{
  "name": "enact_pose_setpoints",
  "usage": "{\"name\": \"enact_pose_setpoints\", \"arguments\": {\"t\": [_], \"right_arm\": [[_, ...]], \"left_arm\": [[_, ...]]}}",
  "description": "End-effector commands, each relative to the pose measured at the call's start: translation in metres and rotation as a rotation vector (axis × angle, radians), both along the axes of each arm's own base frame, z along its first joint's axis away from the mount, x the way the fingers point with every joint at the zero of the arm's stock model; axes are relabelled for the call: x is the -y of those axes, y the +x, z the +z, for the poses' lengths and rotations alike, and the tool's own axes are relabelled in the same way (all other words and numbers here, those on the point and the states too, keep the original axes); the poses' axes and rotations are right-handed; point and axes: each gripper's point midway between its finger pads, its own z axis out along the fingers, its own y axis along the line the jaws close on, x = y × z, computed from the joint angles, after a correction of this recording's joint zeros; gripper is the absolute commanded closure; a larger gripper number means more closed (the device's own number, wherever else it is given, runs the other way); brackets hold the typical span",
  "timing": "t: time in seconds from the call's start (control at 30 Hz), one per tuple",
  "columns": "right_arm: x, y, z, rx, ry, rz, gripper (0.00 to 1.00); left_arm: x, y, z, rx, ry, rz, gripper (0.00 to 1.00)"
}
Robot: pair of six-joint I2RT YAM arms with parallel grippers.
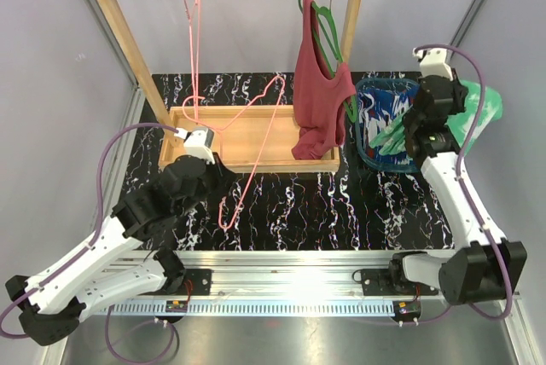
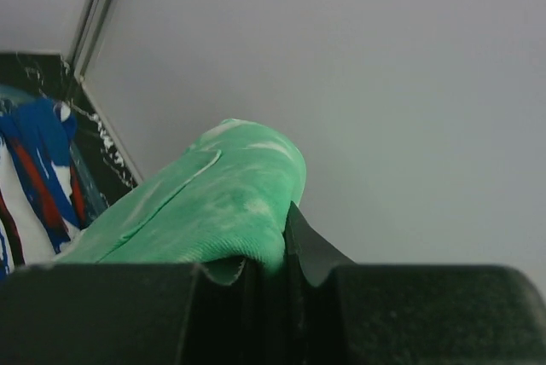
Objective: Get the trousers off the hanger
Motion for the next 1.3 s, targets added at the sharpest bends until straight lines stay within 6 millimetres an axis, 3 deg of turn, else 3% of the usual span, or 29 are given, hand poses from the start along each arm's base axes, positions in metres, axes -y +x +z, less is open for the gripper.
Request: {"name": "enact_pose_setpoints", "arguments": {"t": [0.0, 0.07, 0.13, 0.17, 0.23, 0.3, 0.33, 0.37, 0.43, 0.47, 0.5, 0.57, 0.6, 0.67, 0.7, 0.77, 0.8, 0.9, 0.93, 1.0, 1.03, 1.07, 1.1, 1.13, 1.2, 1.27], "right_arm": [[-0.006, 0.022, 0.007, 0.172, 0.038, 0.058, 1.0], [-0.012, 0.043, -0.025, 0.116, 0.055, 0.088, 1.0], [-0.021, 0.059, -0.036, 0.104, 0.082, 0.111, 1.0], [-0.027, 0.073, -0.052, 0.052, 0.075, 0.116, 1.0], [-0.046, 0.085, -0.049, 0.031, 0.038, 0.129, 1.0], [-0.056, 0.1, -0.07, -0.035, 0.034, 0.118, 1.0], [-0.062, 0.108, -0.063, -0.023, 0.053, 0.123, 1.0], [-0.067, 0.119, -0.083, -0.054, 0.08, 0.125, 1.0], [-0.072, 0.131, -0.095, -0.09, 0.102, 0.129, 1.0], [-0.076, 0.14, -0.117, -0.137, 0.116, 0.132, 1.0], [-0.077, 0.145, -0.121, -0.143, 0.122, 0.125, 1.0], [-0.079, 0.153, -0.156, -0.216, 0.141, 0.097, 1.0], [-0.08, 0.159, -0.159, -0.218, 0.153, 0.097, 0.99], [-0.09, 0.165, -0.196, -0.279, 0.228, 0.111, 0.95], [-0.099, 0.173, -0.204, -0.282, 0.269, 0.152, 0.88], [-0.11, 0.176, -0.228, -0.313, 0.353, 0.173, 0.83], [-0.119, 0.182, -0.229, -0.31, 0.396, 0.213, 0.73], [-0.134, 0.185, -0.224, -0.288, 0.52, 0.293, 0.57], [-0.136, 0.185, -0.218, -0.274, 0.565, 0.318, 0.45], [-0.138, 0.18, -0.196, -0.22, 0.701, 0.347, 0.34], [-0.131, 0.173, -0.182, -0.203, 0.753, 0.351, 0.12], [-0.131, 0.169, -0.175, -0.199, 0.787, 0.375, 0.01], [-0.141, 0.165, -0.172, -0.215, 0.841, 0.443, 0.01], [-0.133, 0.158, -0.153, -0.182, 0.865, 0.463, 0.01], [-0.136, 0.147, -0.145, -0.185, 0.934, 0.517, 0.01], [-0.118, 0.142, -0.131, -0.123, 0.938, 0.503, 0.01]], "left_arm": [[0.013, 0.003, 0.008, 0.04, -0.038, -0.049, 1.0], [0.014, 0.002, 0.006, 0.036, -0.036, -0.057, 1.0], [0.014, 0.001, 0.004, 0.033, -0.031, -0.063, 1.0], [0.013, 0.001, 0.005, 0.037, -0.031, -0.064, 1.0], [0.01, 0.0, 0.006, 0.044, -0.027, -0.058, 1.0], [0.008, 0.0, 0.008, 0.054, -0.024, -0.054, 1.0], [0.007, 0.0, 0.008, 0.054, -0.021, -0.052, 1.0], [0.006, 0.0, 0.009, 0.055, -0.019, -0.051, 1.0], [0.006, 0.0, 0.01, 0.057, -0.022, -0.052, 1.0], [0.005, -0.001, 0.012, 0.059, -0.022, -0.053, 1.0], [0.004, -0.001, 0.013, 0.063, -0.018, -0.052, 1.0], [0.001, -0.002, 0.016, 0.067, -0.009, -0.052, 1.0], [-0.001, -0.002, 0.017, 0.074, -0.003, -0.048, 1.0], [-0.003, -0.003, 0.023, 0.083, -0.001, -0.05, 1.0], [-0.005, -0.004, 0.027, 0.087, -0.003, -0.047, 1.0], [-0.01, -0.006, 0.033, 0.093, -0.001, -0.039, 1.0], [-0.012, -0.006, 0.042, 0.109, -0.007, -0.037, 1.0], [-0.02, -0.007, 0.058, 0.136, 0.007, -0.025, 1.0], [-0.021, -0.007, 0.063, 0.143, 0.008, -0.024, 1.0], [-0.022, -0.008, 0.069, 0.15, 0.02, -0.035, 1.0], [-0.022, -0.009, 0.08, 0.165, 0.005, -0.041, 1.0], [-0.021, -0.01, 0.084, 0.171, 0.004, -0.051, 1.0], [-0.017, -0.011, 0.088, 0.17, -0.003, -0.072, 1.0], [-0.015, -0.013, 0.092, 0.174, -0.011, -0.088, 1.0], [-0.007, -0.019, 0.106, 0.186, -0.042, -0.142, 1.0], [-0.001, -0.025, 0.123, 0.212, -0.082, -0.194, 1.0]]}}
